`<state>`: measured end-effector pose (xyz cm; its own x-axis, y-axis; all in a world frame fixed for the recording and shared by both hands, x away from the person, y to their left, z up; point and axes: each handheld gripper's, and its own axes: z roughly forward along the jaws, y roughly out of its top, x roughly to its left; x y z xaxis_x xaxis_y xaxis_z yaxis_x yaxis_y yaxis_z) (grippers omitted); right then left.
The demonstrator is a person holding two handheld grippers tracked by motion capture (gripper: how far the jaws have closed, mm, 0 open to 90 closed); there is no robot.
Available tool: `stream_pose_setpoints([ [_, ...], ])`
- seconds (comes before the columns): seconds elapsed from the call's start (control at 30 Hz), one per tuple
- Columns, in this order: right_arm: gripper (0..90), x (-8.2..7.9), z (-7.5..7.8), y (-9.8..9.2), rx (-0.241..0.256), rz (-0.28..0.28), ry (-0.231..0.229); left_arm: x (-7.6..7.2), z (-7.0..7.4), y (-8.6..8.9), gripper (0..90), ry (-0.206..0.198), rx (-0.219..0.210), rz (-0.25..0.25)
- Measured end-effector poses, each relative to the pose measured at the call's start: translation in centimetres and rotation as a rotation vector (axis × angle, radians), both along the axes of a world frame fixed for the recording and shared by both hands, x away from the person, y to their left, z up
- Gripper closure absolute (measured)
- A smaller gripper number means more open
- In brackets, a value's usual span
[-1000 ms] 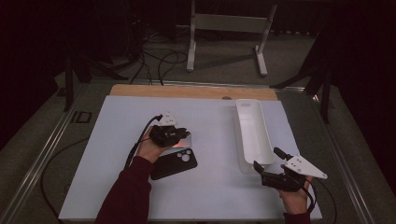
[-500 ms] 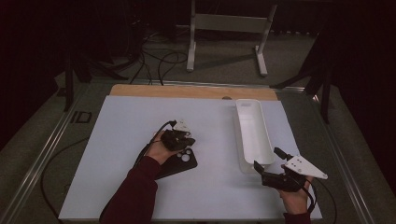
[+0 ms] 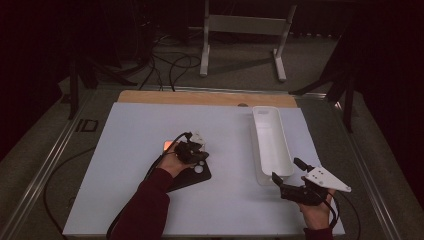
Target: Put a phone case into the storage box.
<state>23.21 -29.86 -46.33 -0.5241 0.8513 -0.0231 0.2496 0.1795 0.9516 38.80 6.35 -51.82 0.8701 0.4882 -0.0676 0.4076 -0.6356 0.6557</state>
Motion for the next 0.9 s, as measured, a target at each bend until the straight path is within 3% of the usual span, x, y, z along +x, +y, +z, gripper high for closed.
stream_pose_setpoints([
  [0.17,8.6,-0.03,0.02,0.05,0.0,-0.001,0.001,0.4,0.22,-0.08,89.7,-0.039,0.024,0.019],
  [0.23,8.6,-0.04,0.03,0.07,0.0,-0.001,0.0,0.46,0.22,0.08,89.7,-0.027,0.012,0.017],
  [0.4,8.6,0.02,-0.05,0.05,0.001,-0.001,0.003,0.06,0.17,-0.3,89.3,-0.013,0.03,-0.036],
  [0.6,8.6,0.0,-0.04,0.22,-0.004,0.001,0.004,0.18,-0.09,-0.69,89.4,-0.005,0.034,-0.045],
  [0.73,8.6,0.04,-0.09,0.12,-0.003,-0.001,0.004,0.28,-0.06,-0.81,89.5,-0.016,0.05,-0.047],
  [0.77,8.6,0.03,-0.09,0.11,-0.002,-0.001,0.003,0.41,-0.01,-0.88,89.5,-0.035,0.07,-0.042],
  [0.9,8.6,0.01,-0.06,0.14,-0.002,0.0,0.002,0.95,-0.1,-0.67,89.4,-0.064,0.083,-0.012],
])
